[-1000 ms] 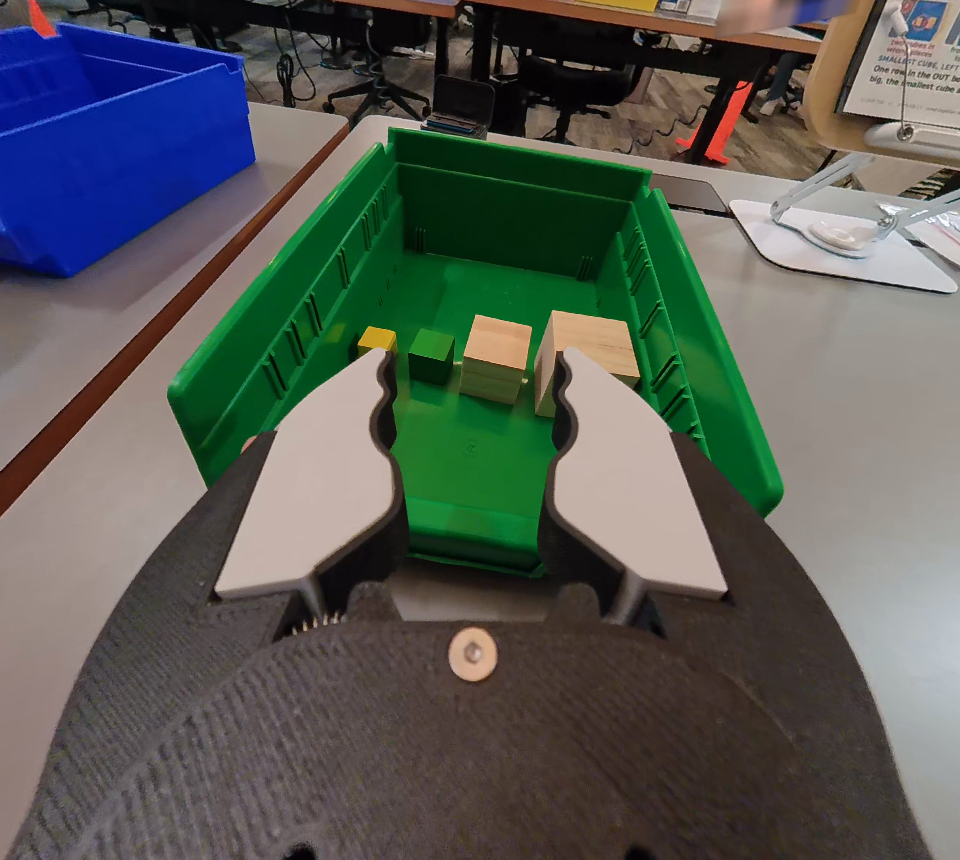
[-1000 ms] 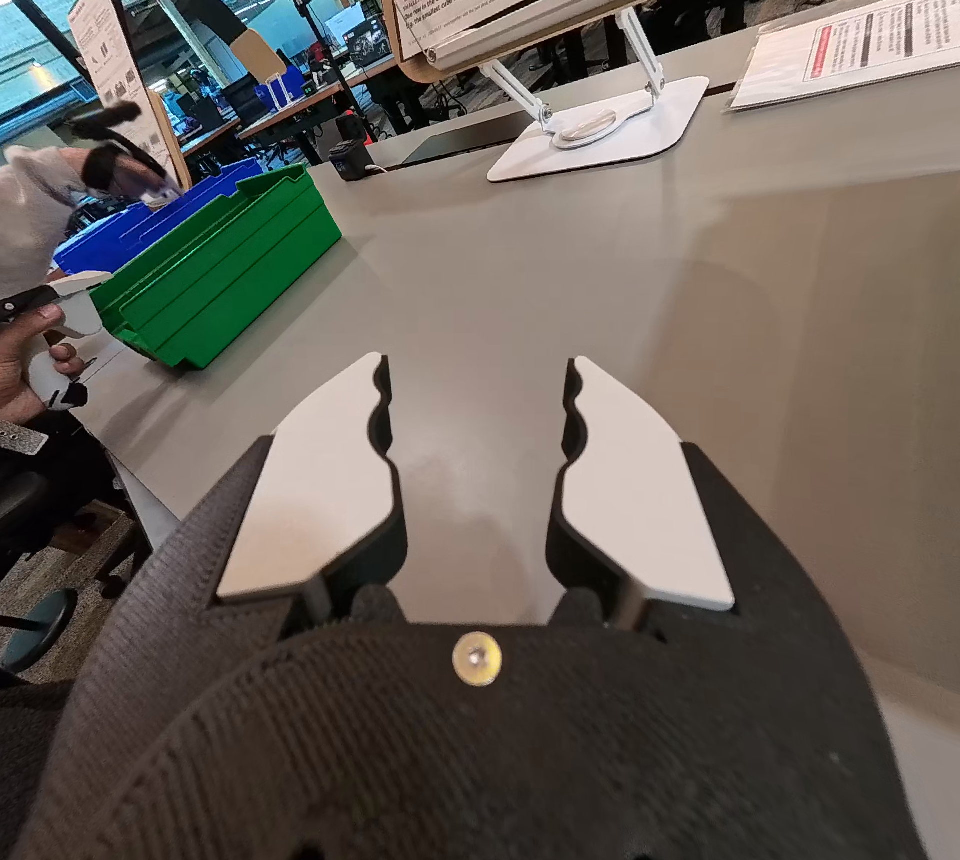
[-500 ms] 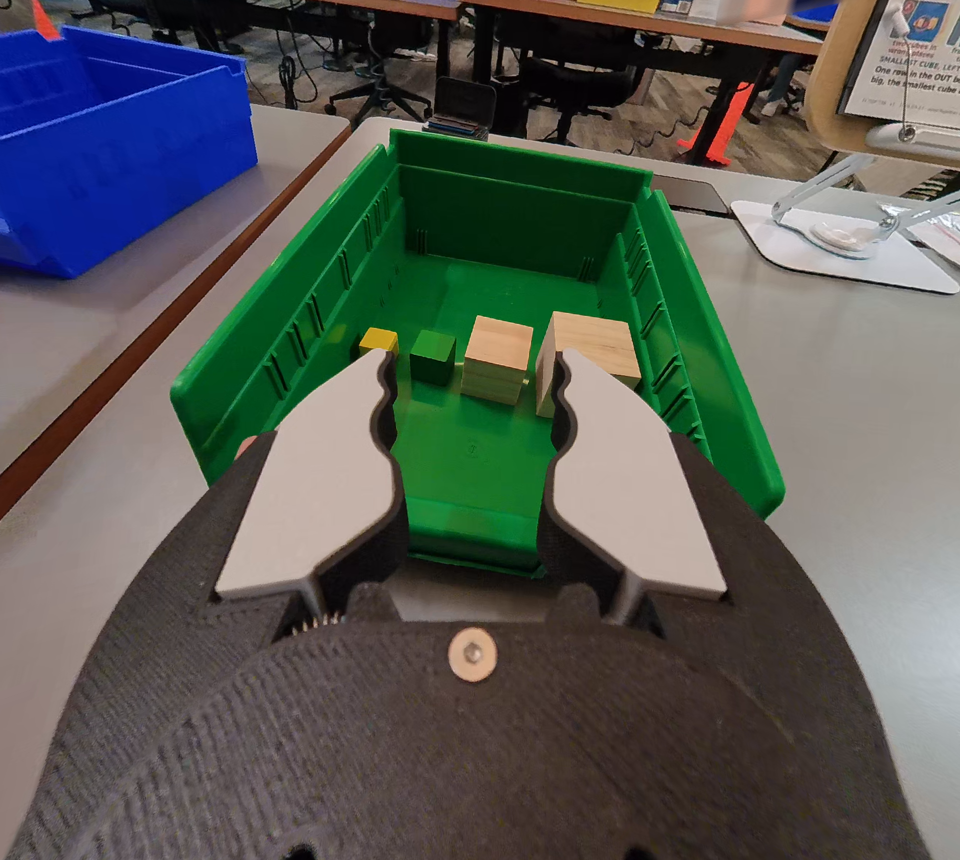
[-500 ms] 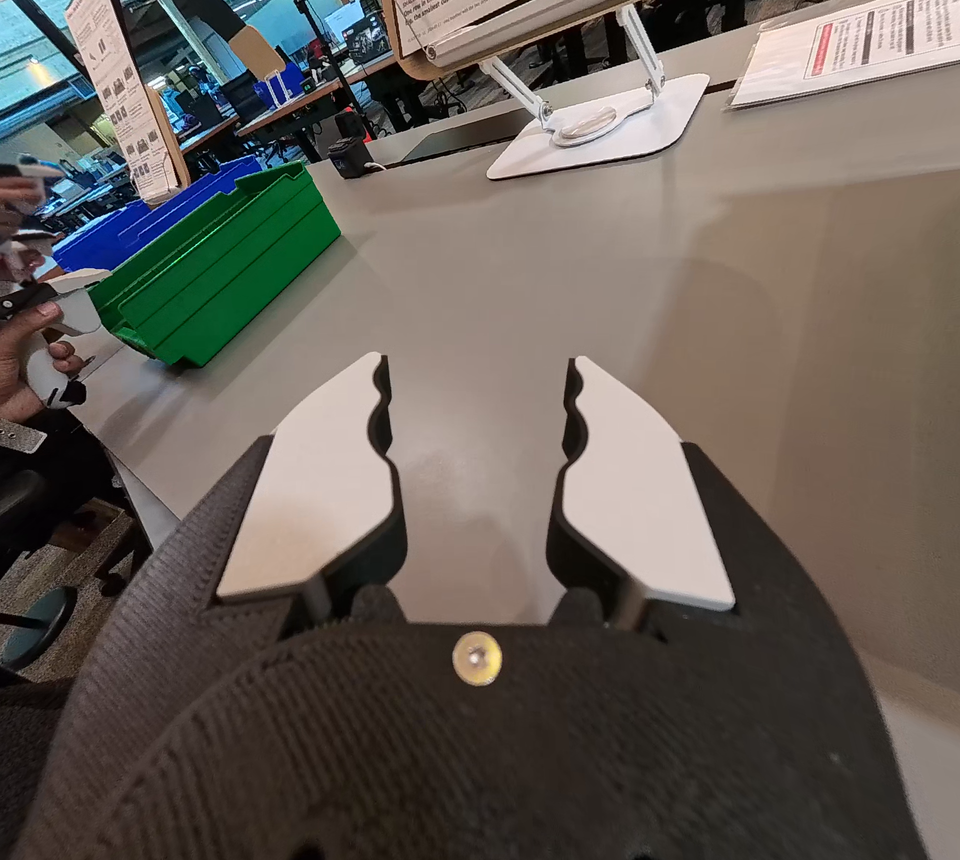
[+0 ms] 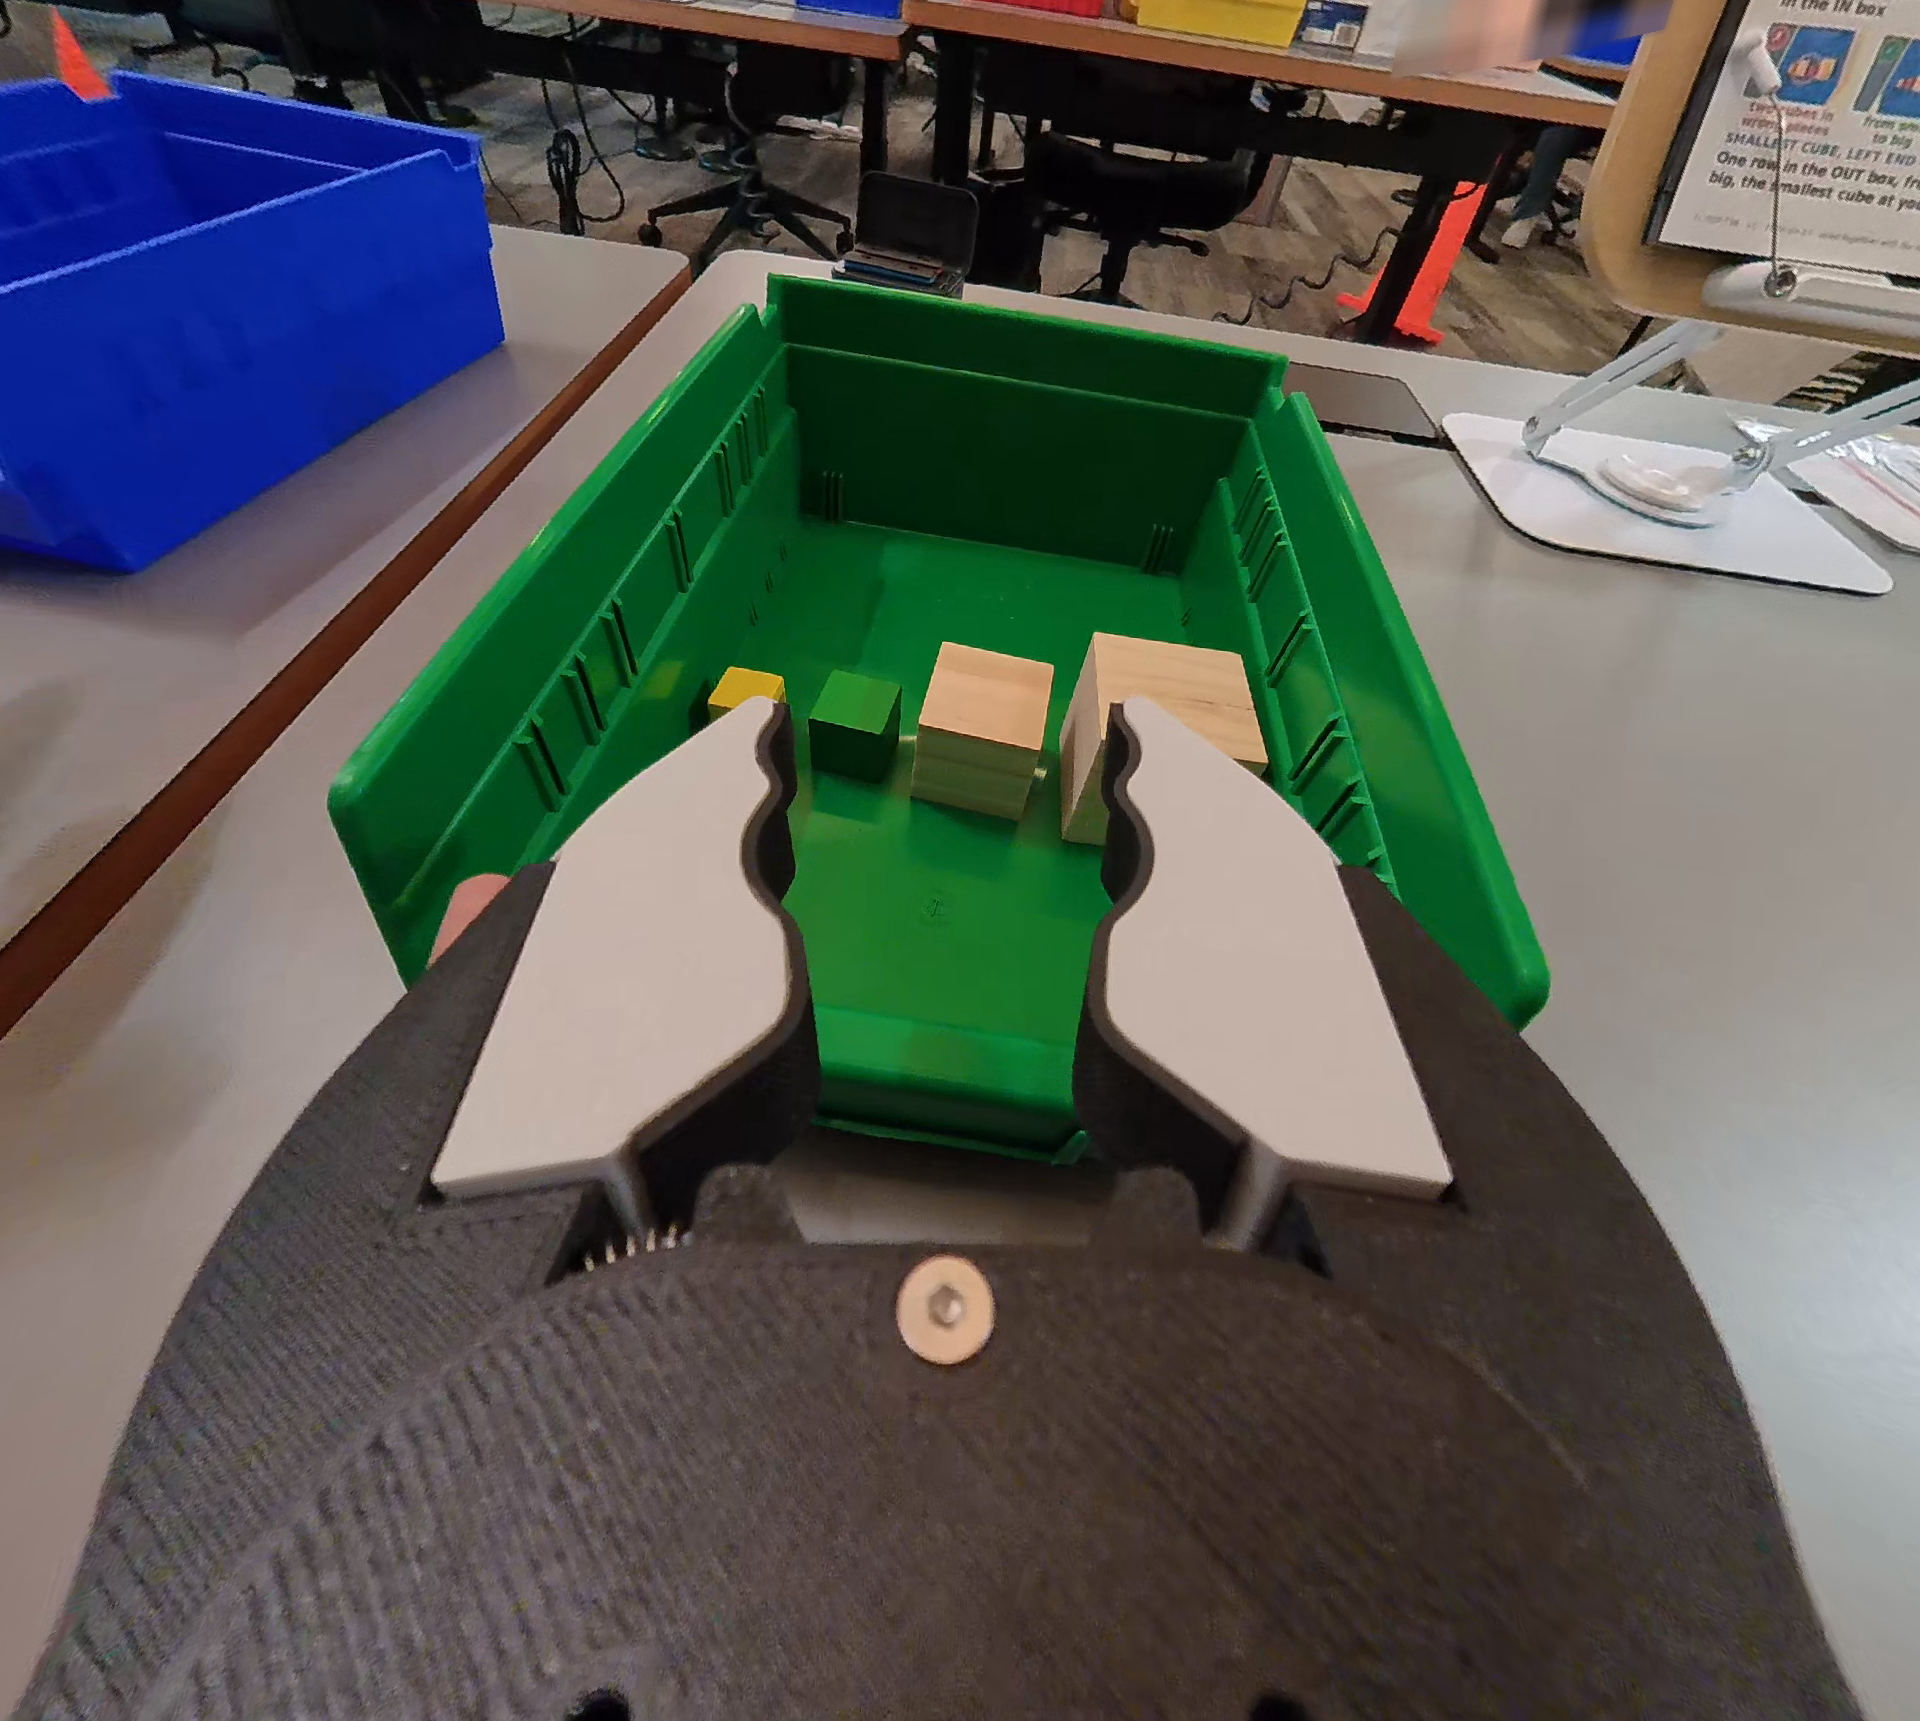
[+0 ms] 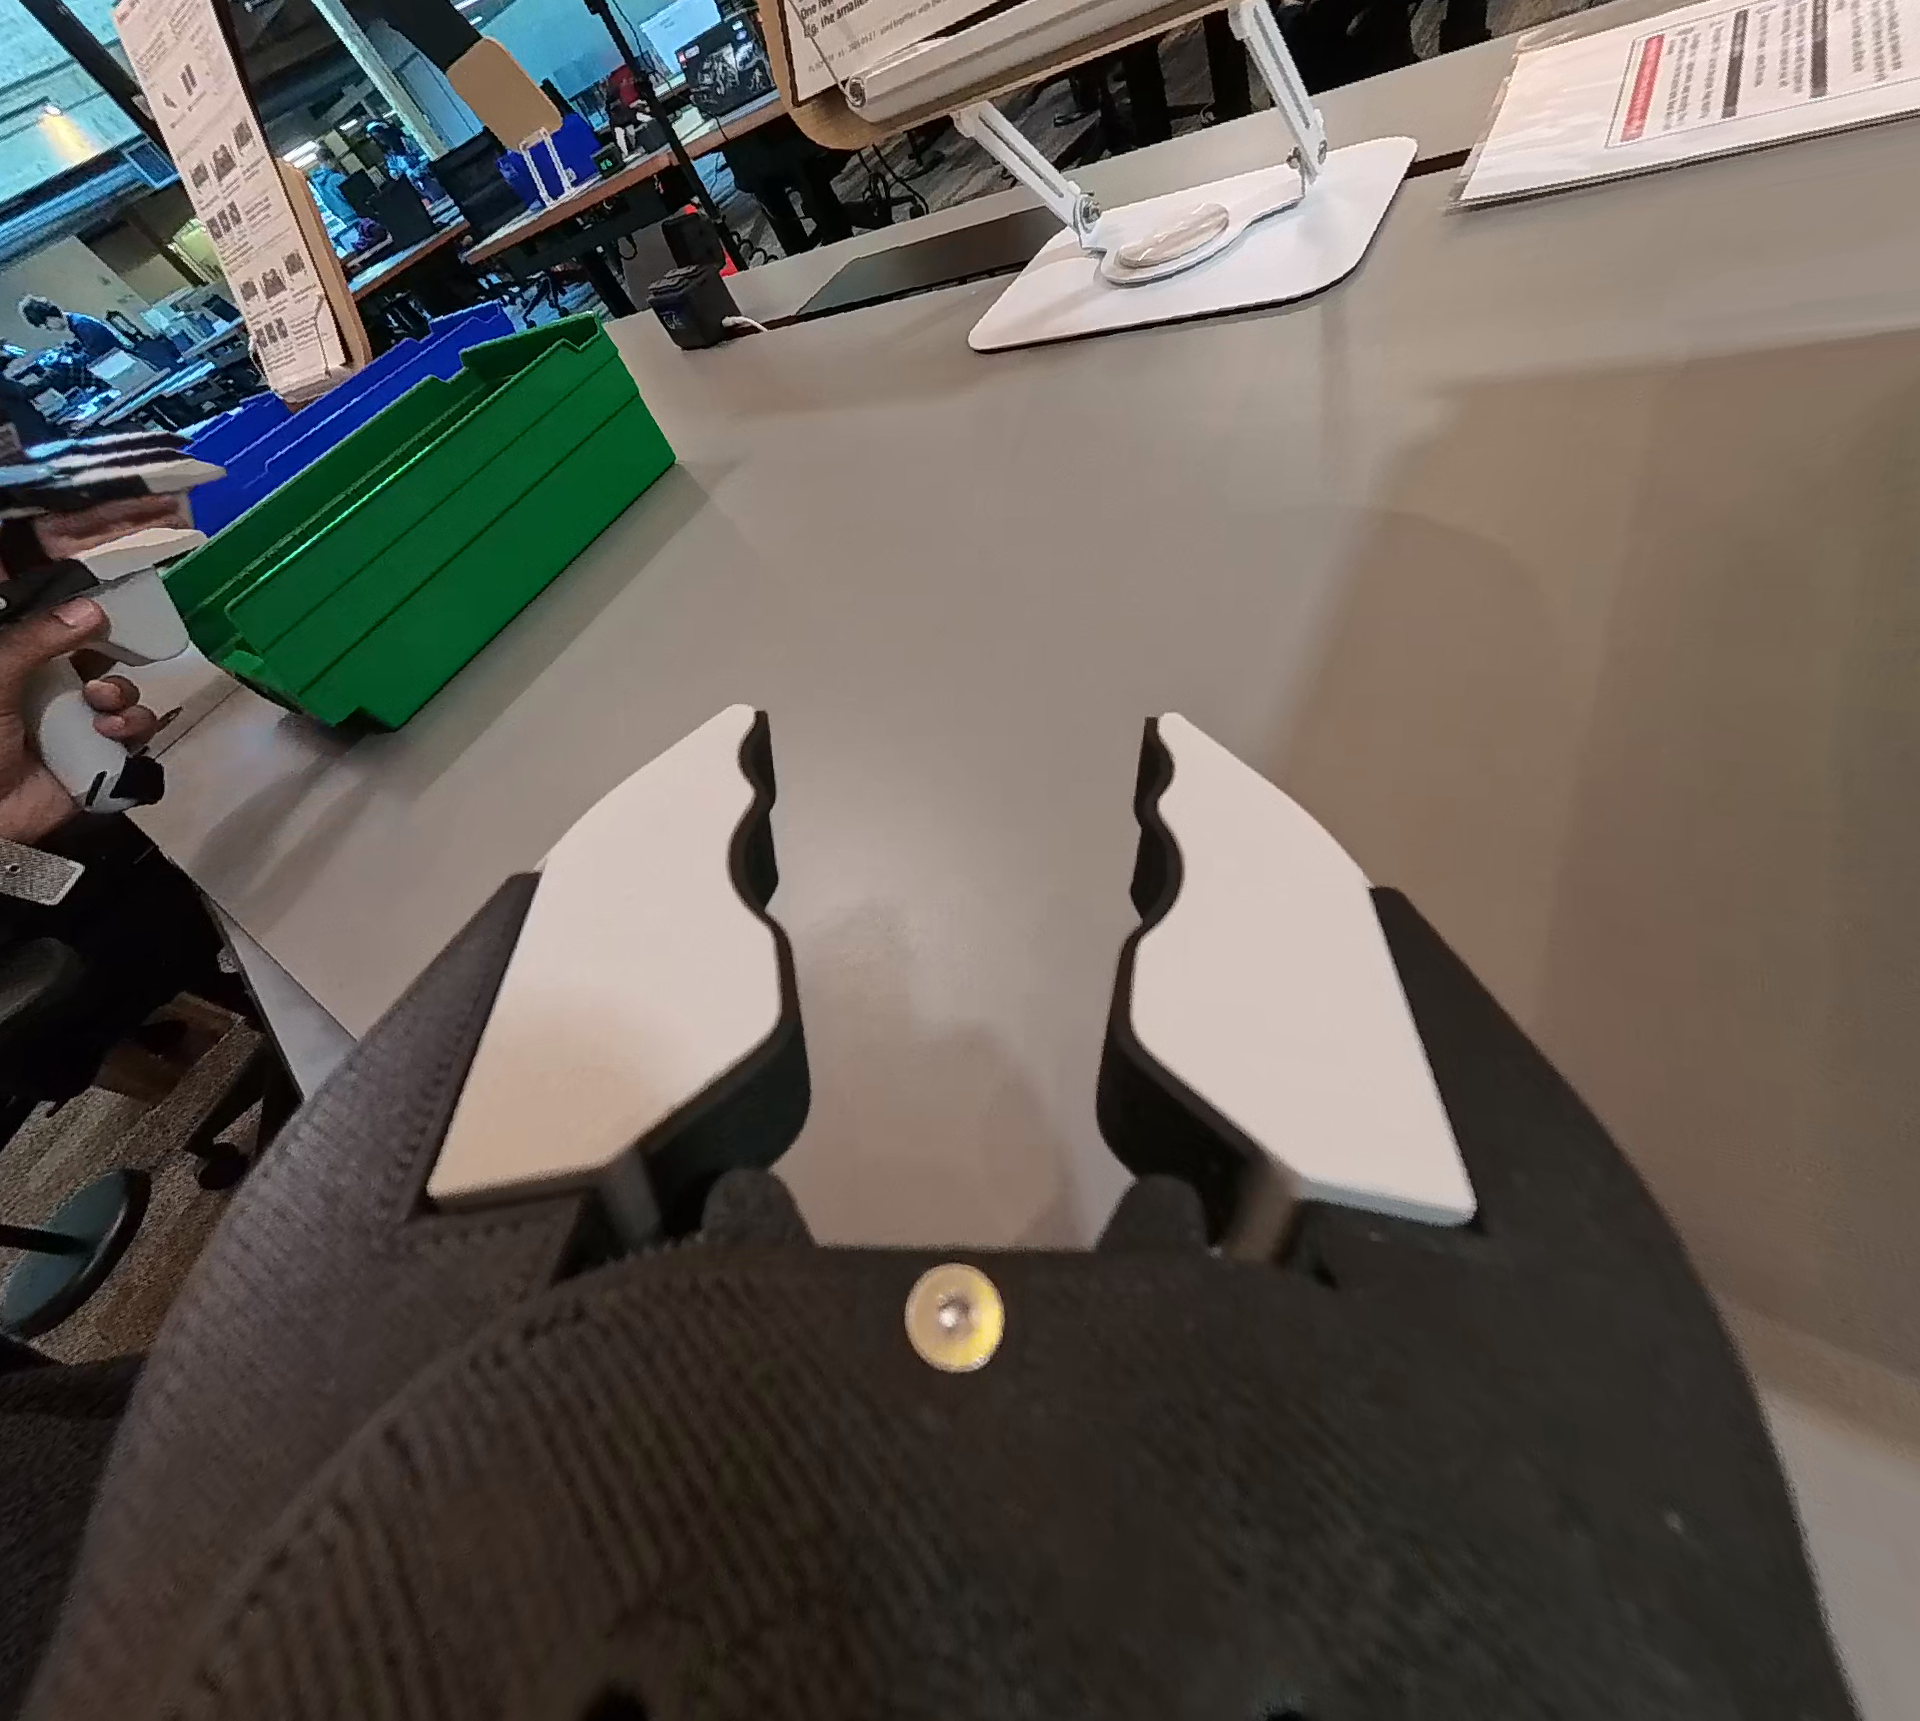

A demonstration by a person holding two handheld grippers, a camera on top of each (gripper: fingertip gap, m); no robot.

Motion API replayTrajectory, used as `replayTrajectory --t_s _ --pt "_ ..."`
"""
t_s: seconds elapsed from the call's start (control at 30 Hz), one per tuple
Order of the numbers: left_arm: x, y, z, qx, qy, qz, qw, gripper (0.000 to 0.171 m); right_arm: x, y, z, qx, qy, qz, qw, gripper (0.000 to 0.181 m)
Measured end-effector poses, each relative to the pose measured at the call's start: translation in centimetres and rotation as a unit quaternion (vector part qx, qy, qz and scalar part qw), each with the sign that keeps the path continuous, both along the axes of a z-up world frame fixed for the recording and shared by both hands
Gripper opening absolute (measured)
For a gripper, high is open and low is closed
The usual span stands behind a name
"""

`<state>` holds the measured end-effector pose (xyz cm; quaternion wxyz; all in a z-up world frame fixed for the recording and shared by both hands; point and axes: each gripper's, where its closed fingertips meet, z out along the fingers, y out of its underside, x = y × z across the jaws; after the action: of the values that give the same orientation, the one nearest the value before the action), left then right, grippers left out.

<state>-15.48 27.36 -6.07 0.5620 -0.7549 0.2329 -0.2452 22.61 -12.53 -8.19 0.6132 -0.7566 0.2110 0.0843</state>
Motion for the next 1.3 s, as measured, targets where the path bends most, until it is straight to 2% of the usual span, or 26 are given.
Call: replayTrajectory --t_s 0.4,0.57,0.7,0.8,0.93,1.07,1.2,1.3 --pt "0.0 0.0 0.1 0.002 0.0 -0.001 1.0 0.058 -0.1 0.0 -0.2 -0.005 0.002 0.002 1.0 0.071" --pt "0.1 -0.1 0.5 -0.009 -0.025 -0.003 1.0 0.062 0.0 0.0 -0.2 -0.005 0.002 0.001 1.0 0.072" --pt "-0.1 -0.2 1.1 -0.018 -0.044 -0.006 0.999 0.07 0.0 0.0 -0.1 -0.004 0.002 0.001 1.0 0.072" --pt "0.1 -0.3 1.8 -0.03 -0.031 -0.027 0.999 0.092 0.1 -0.1 -0.1 -0.003 0.004 -0.003 1.0 0.072" --pt "1.0 0.1 3.7 -0.029 0.027 -0.099 0.994 0.104 0.2 -0.2 -0.5 -0.002 0.019 -0.004 1.0 0.072" --pt "2.1 1.4 3.5 -0.015 0.154 -0.163 0.974 0.103 -0.2 0.2 -0.6 0.004 0.046 0.004 0.999 0.071" --pt "4.1 1.1 1.9 0.007 0.25 -0.224 0.942 0.088 -0.2 0.3 -0.8 -0.006 0.03 -0.003 1.0 0.07" --pt "6.2 -0.3 -0.5 0.039 0.326 -0.31 0.892 0.089 -0.2 0.5 -1.1 -0.016 0.024 -0.008 1.0 0.07"
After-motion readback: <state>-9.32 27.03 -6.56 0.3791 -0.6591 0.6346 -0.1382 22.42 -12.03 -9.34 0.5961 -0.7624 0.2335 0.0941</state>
